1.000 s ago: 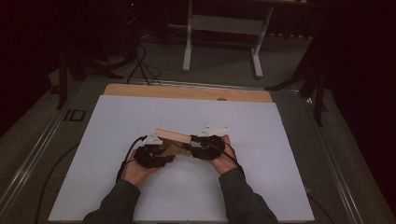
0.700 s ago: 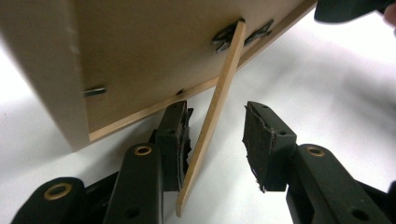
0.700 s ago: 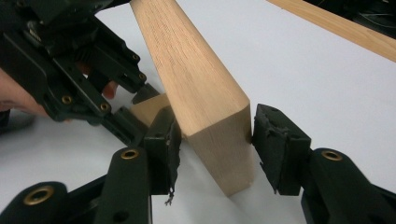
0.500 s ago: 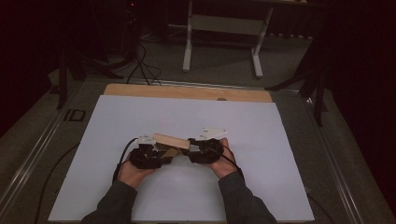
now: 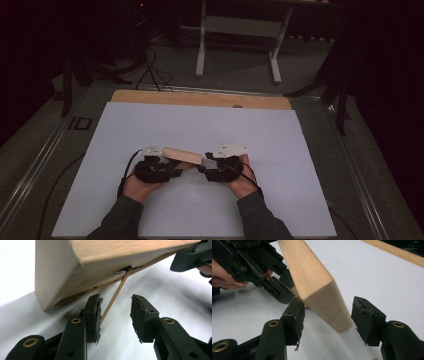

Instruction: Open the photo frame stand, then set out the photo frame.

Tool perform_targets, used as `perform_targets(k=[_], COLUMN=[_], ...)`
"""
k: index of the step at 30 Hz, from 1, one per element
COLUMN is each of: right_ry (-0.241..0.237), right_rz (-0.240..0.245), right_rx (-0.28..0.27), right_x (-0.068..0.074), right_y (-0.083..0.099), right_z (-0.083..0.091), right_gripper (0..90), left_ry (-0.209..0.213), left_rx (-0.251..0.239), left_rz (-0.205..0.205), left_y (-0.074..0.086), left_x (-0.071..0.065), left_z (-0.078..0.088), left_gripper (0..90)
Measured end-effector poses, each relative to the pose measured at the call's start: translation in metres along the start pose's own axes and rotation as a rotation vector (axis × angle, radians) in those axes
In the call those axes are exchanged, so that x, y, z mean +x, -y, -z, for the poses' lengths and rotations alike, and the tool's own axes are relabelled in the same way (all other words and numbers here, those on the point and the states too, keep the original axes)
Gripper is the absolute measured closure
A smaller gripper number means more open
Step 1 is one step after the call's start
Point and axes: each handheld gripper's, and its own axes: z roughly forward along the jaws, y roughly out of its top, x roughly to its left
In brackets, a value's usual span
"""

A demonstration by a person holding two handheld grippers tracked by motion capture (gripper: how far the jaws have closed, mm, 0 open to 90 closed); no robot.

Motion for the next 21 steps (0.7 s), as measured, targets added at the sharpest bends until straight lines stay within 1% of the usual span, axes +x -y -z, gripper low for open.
perform_targets(k=[4, 11, 16, 21], right_ry=[-0.003, -0.012, -0.010, -0.013], right_rz=[-0.016, -0.008, -0.012, -0.013], right_rx=[-0.012, -0.015, -0.027, -0.038], right_x=[0.0001, 0.0042, 0.0025, 0.0032], right_y=[0.0017, 0.0010, 0.0003, -0.0015], right_z=[0.0023, 0.0019, 0.0041, 0.0072], right_gripper=[41.9, 41.3, 40.8, 40.8], left_ry=[-0.008, -0.020, -0.014, -0.017], left_rx=[0.000, -0.001, -0.005, -0.011], left_rz=[-0.010, -0.028, -0.025, -0.027], left_y=[-0.0002, -0.0008, -0.0012, -0.0016], left_x=[-0.0004, -0.0039, -0.0037, -0.0049], left_z=[0.0009, 0.0016, 0.0014, 0.0029], left_gripper=[59.8, 58.8, 58.7, 58.7])
